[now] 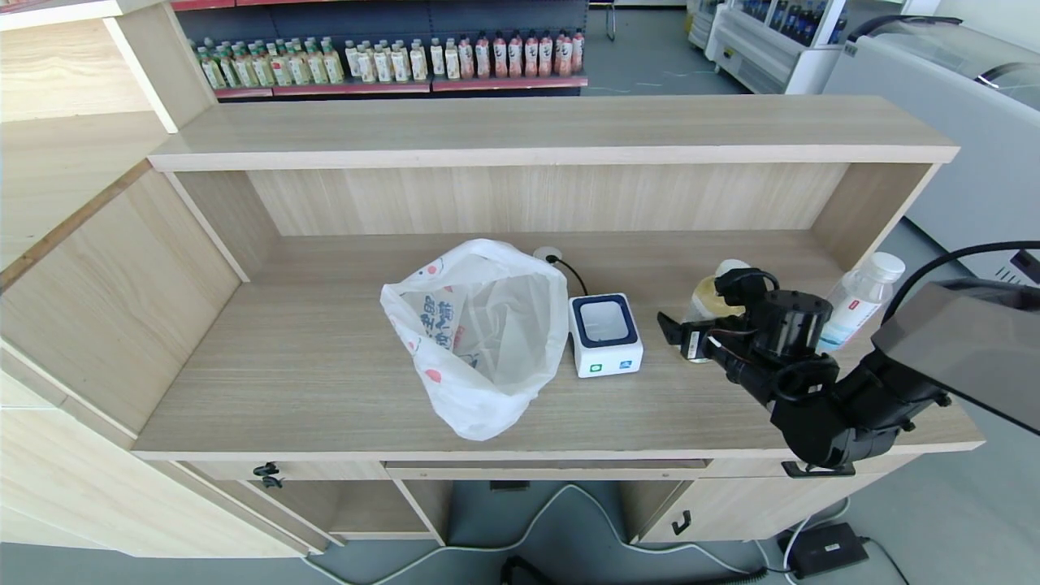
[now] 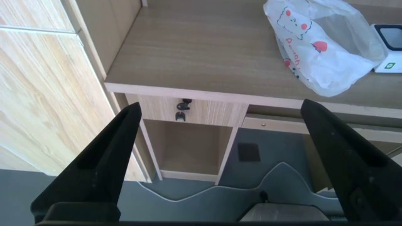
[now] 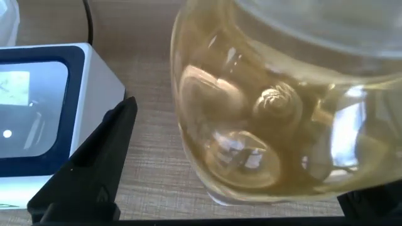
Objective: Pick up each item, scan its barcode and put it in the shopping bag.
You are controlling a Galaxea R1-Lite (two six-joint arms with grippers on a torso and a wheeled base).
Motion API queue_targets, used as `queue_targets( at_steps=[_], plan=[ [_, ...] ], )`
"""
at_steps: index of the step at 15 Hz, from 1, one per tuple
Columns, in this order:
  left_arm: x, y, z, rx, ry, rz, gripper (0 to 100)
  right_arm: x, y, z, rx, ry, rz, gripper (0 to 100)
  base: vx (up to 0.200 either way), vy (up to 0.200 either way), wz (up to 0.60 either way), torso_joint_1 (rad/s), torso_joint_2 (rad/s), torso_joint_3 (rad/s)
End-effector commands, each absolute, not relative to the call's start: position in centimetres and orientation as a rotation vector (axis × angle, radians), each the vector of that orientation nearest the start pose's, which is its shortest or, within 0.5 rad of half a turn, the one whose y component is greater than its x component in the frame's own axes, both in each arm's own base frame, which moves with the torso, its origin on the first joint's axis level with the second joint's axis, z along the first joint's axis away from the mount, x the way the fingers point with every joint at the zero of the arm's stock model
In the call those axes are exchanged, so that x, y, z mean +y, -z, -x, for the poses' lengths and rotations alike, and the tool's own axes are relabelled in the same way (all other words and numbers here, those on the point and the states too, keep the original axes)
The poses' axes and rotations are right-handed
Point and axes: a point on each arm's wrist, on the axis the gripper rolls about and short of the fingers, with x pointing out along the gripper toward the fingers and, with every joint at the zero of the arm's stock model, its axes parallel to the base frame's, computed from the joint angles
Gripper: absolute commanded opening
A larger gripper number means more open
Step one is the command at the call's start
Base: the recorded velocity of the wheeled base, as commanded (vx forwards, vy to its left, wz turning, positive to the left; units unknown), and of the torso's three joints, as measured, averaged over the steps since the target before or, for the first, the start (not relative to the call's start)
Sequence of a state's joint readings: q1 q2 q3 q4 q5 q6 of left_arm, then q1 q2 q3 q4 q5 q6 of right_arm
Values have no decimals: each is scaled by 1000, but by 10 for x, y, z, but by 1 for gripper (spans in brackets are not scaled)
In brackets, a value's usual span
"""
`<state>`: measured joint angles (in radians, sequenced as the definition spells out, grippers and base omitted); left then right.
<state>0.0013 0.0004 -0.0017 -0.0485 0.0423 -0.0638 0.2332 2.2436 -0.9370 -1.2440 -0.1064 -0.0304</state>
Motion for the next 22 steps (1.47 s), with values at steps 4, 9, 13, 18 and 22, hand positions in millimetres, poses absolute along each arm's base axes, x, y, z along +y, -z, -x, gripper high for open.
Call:
queue_targets(
  at_steps=[4, 9, 13, 18, 22],
  plan=[
    [1, -81, 23, -52, -43, 65, 100, 88, -85, -412, 10, -164, 34, 100, 0, 0, 0, 0, 0, 0],
    [1, -81, 23, -52, -43, 65, 100, 89, -84, -420, -9, -221, 36, 0, 0, 0, 0, 0, 0, 0],
    [1, -81, 23, -52, -43, 65, 100, 89, -88, -421, -21, -221, 34, 0, 0, 0, 0, 0, 0, 0],
    [1, -81, 23, -52, -43, 65, 100, 87, -97, -411, -24, -220, 39, 0, 0, 0, 0, 0, 0, 0],
    [1, -81, 23, -52, -43, 65, 100, 79, -131, -368, -35, -231, 32, 0, 0, 0, 0, 0, 0, 0]
  ],
)
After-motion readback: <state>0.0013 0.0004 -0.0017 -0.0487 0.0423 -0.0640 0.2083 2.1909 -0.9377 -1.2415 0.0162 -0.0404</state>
